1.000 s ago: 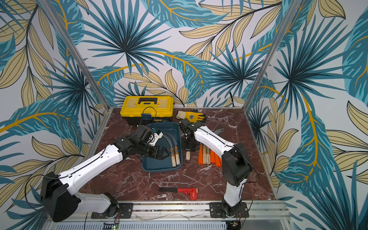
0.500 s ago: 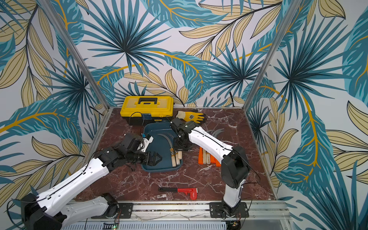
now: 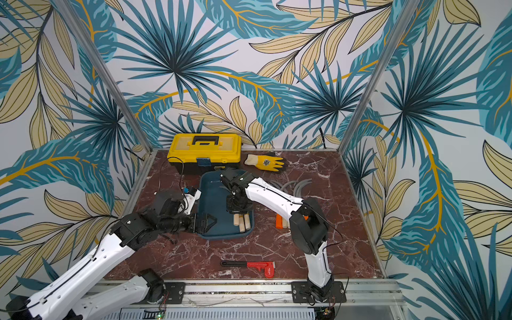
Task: Put small sickles into storage boxes
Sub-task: Place the sickle in the storage box.
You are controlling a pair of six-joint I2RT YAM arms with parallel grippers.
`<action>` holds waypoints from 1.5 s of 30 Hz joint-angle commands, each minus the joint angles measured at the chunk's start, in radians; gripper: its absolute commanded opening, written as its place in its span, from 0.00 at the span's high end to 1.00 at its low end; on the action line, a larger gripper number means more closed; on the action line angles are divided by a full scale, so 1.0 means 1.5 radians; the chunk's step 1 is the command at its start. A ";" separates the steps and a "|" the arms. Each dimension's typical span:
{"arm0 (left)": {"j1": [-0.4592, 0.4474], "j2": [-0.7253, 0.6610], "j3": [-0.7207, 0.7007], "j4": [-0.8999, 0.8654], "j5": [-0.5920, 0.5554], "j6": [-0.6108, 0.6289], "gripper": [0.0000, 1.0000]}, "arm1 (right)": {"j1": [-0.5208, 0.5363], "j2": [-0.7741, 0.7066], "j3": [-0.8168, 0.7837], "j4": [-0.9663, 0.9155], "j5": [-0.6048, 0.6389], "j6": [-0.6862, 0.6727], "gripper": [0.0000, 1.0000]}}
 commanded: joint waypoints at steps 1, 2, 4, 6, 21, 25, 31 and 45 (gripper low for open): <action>0.008 -0.030 -0.004 -0.037 -0.013 -0.004 0.00 | 0.007 0.025 0.018 0.021 -0.020 0.010 1.00; 0.009 -0.037 -0.004 -0.043 -0.014 -0.005 0.01 | 0.007 0.031 0.022 0.025 -0.023 0.011 1.00; 0.012 -0.051 -0.004 -0.053 -0.016 -0.005 0.01 | 0.007 0.044 0.029 0.030 -0.031 0.010 1.00; 0.015 -0.065 -0.004 -0.062 -0.018 -0.008 0.01 | 0.007 0.056 0.039 0.034 -0.036 0.009 1.00; 0.025 -0.113 -0.007 -0.117 -0.021 -0.010 0.01 | 0.059 0.173 0.152 0.062 -0.080 -0.001 1.00; 0.026 -0.114 -0.009 -0.119 -0.019 -0.009 0.01 | 0.067 0.207 0.183 0.069 -0.099 -0.002 1.00; 0.028 -0.112 -0.009 -0.118 -0.019 -0.009 0.00 | 0.068 0.240 0.192 0.107 -0.121 0.002 1.00; 0.035 -0.106 -0.004 -0.121 -0.013 0.000 0.00 | 0.064 0.286 0.230 0.111 -0.153 -0.016 0.72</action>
